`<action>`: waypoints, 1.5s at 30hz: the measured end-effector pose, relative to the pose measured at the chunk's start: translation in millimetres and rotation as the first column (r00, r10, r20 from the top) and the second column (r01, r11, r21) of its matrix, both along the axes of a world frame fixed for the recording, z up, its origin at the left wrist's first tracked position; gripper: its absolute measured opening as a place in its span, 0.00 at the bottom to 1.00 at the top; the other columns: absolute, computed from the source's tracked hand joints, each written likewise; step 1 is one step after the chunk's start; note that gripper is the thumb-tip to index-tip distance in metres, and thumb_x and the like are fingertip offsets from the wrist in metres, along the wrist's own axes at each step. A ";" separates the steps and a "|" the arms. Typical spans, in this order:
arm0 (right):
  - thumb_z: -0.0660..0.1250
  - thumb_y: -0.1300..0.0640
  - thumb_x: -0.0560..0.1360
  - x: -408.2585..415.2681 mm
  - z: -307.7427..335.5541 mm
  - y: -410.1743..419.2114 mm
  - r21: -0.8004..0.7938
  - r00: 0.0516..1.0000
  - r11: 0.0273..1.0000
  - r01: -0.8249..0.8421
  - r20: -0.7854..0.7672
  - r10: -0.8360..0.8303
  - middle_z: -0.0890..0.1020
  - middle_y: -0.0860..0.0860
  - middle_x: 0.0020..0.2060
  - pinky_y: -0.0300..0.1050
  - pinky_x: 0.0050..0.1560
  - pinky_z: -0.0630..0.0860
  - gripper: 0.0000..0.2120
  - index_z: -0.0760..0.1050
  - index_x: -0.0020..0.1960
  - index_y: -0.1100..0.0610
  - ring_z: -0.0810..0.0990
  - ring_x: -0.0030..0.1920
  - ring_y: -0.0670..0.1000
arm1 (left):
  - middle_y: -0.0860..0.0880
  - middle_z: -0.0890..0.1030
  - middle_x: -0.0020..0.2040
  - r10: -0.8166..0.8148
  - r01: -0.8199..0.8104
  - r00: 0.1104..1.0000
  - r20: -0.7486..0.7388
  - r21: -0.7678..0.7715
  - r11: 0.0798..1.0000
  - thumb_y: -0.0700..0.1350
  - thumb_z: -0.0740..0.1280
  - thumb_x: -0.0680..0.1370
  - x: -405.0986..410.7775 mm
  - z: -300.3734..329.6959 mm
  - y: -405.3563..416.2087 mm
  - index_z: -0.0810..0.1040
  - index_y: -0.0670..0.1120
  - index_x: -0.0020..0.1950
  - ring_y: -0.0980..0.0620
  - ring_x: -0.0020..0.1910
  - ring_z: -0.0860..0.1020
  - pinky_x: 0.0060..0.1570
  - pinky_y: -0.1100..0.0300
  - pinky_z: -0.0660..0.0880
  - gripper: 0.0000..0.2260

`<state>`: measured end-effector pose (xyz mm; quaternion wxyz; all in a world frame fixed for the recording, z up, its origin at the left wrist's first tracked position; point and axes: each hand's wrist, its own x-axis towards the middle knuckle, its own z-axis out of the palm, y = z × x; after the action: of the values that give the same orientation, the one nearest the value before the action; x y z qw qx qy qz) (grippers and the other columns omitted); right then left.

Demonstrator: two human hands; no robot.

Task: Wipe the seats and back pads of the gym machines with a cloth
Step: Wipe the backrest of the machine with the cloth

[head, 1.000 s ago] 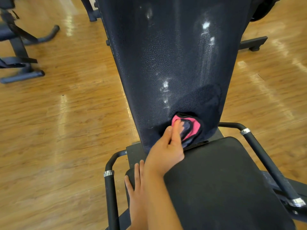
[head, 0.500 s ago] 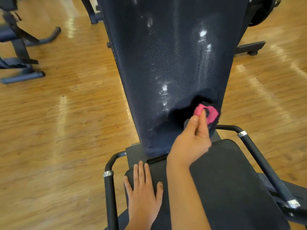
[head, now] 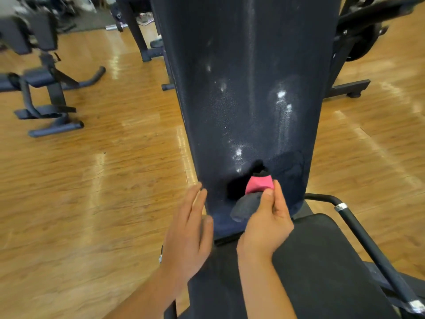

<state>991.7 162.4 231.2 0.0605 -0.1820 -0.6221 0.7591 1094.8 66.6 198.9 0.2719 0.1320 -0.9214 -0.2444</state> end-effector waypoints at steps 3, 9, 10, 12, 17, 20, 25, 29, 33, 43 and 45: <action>0.64 0.53 0.79 -33.0 13.2 22.5 0.018 0.966 0.968 0.251 -0.069 -0.249 0.83 0.38 0.53 0.44 0.62 0.76 0.14 0.80 0.63 0.48 0.80 0.55 0.36 | 0.38 0.70 0.75 -0.112 0.023 0.956 -0.269 -0.315 0.949 0.39 0.62 0.83 -41.4 85.5 -29.1 0.72 0.33 0.73 0.38 0.76 0.68 0.71 0.32 0.65 0.20; 0.64 0.56 0.80 -65.7 0.8 13.7 0.186 0.972 0.964 0.188 -0.175 -0.155 0.83 0.44 0.56 0.38 0.61 0.74 0.15 0.79 0.65 0.52 0.77 0.53 0.29 | 0.42 0.59 0.83 -0.029 -0.049 0.996 -0.081 -0.812 0.581 0.54 0.55 0.87 -130.3 163.6 -77.2 0.59 0.44 0.83 0.39 0.82 0.56 0.76 0.33 0.51 0.26; 0.64 0.57 0.80 -62.6 -5.9 7.3 0.214 0.979 0.968 0.134 -0.182 -0.095 0.82 0.47 0.60 0.41 0.65 0.73 0.15 0.79 0.65 0.52 0.77 0.59 0.34 | 0.42 0.58 0.83 0.010 -0.070 0.997 -0.077 -0.833 0.549 0.55 0.53 0.87 -136.2 162.7 -78.7 0.57 0.45 0.83 0.39 0.82 0.56 0.76 0.32 0.50 0.27; 0.64 0.59 0.80 -50.3 -18.2 -3.1 0.216 0.981 0.975 0.048 -0.194 -0.005 0.79 0.50 0.65 0.42 0.68 0.70 0.15 0.78 0.66 0.54 0.74 0.68 0.43 | 0.42 0.58 0.83 0.049 -0.122 0.992 -0.113 -0.852 0.510 0.55 0.53 0.87 -141.4 155.6 -79.3 0.58 0.45 0.83 0.38 0.81 0.57 0.75 0.31 0.51 0.27; 0.65 0.60 0.80 -4.9 -37.9 -10.3 0.252 0.946 0.957 -0.142 -0.249 0.206 0.78 0.46 0.65 0.40 0.67 0.72 0.15 0.78 0.65 0.53 0.71 0.69 0.41 | 0.41 0.60 0.82 0.050 -0.181 0.982 -0.182 -0.843 0.506 0.55 0.55 0.86 -145.2 151.2 -82.2 0.60 0.45 0.83 0.37 0.81 0.58 0.74 0.29 0.53 0.27; 0.65 0.57 0.80 -3.3 -24.2 -0.1 0.153 0.969 0.976 -0.154 -0.168 0.179 0.84 0.49 0.56 0.36 0.58 0.76 0.13 0.80 0.63 0.47 0.80 0.59 0.43 | 0.42 0.61 0.82 0.031 -0.190 0.979 -0.203 -0.836 0.515 0.55 0.56 0.85 -145.7 149.6 -81.1 0.62 0.45 0.82 0.37 0.81 0.59 0.74 0.29 0.54 0.27; 0.64 0.56 0.80 -53.5 14.6 33.8 0.048 0.970 0.986 0.163 -0.189 -0.151 0.83 0.42 0.57 0.42 0.61 0.76 0.14 0.79 0.64 0.48 0.79 0.58 0.38 | 0.42 0.61 0.82 0.027 -0.214 0.971 -0.236 -0.821 0.530 0.54 0.57 0.85 -147.1 146.0 -84.6 0.62 0.45 0.82 0.37 0.81 0.59 0.74 0.29 0.54 0.27; 0.65 0.55 0.80 -77.0 18.2 22.4 0.041 0.963 0.986 0.163 -0.225 -0.150 0.84 0.43 0.53 0.42 0.59 0.77 0.13 0.79 0.63 0.48 0.82 0.54 0.39 | 0.42 0.61 0.82 0.016 -0.216 0.969 -0.245 -0.820 0.530 0.54 0.57 0.85 -146.9 145.4 -83.4 0.63 0.45 0.82 0.38 0.81 0.59 0.74 0.30 0.54 0.26; 0.66 0.59 0.79 -39.3 5.8 -18.4 0.171 0.971 0.984 0.049 -0.239 -0.007 0.82 0.48 0.60 0.38 0.63 0.72 0.13 0.80 0.63 0.52 0.77 0.65 0.43 | 0.44 0.61 0.82 0.019 -0.233 0.965 -0.262 -0.818 0.527 0.53 0.57 0.87 -145.2 137.4 -81.1 0.63 0.46 0.82 0.40 0.81 0.59 0.75 0.32 0.53 0.24; 0.64 0.58 0.79 -72.0 17.9 30.7 -0.033 0.951 0.973 0.230 -0.204 -0.232 0.83 0.42 0.55 0.43 0.61 0.75 0.14 0.80 0.63 0.53 0.80 0.57 0.40 | 0.44 0.65 0.80 -0.012 -0.242 0.954 -0.299 -0.793 0.559 0.52 0.59 0.85 -147.4 136.1 -82.6 0.67 0.46 0.80 0.41 0.80 0.63 0.73 0.31 0.57 0.24; 0.63 0.58 0.79 -93.0 22.1 37.6 -0.080 0.932 0.959 0.271 -0.228 -0.283 0.84 0.46 0.56 0.46 0.61 0.76 0.15 0.79 0.64 0.54 0.81 0.58 0.43 | 0.44 0.66 0.80 -0.015 -0.246 0.951 -0.307 -0.790 0.562 0.52 0.59 0.85 -148.2 135.7 -82.7 0.67 0.46 0.80 0.41 0.80 0.63 0.73 0.31 0.57 0.23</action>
<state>898.7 200.0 253.2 0.2363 -0.1775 -0.5604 0.7737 946.7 -16.1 334.6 0.4444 0.0157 -0.8700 0.2130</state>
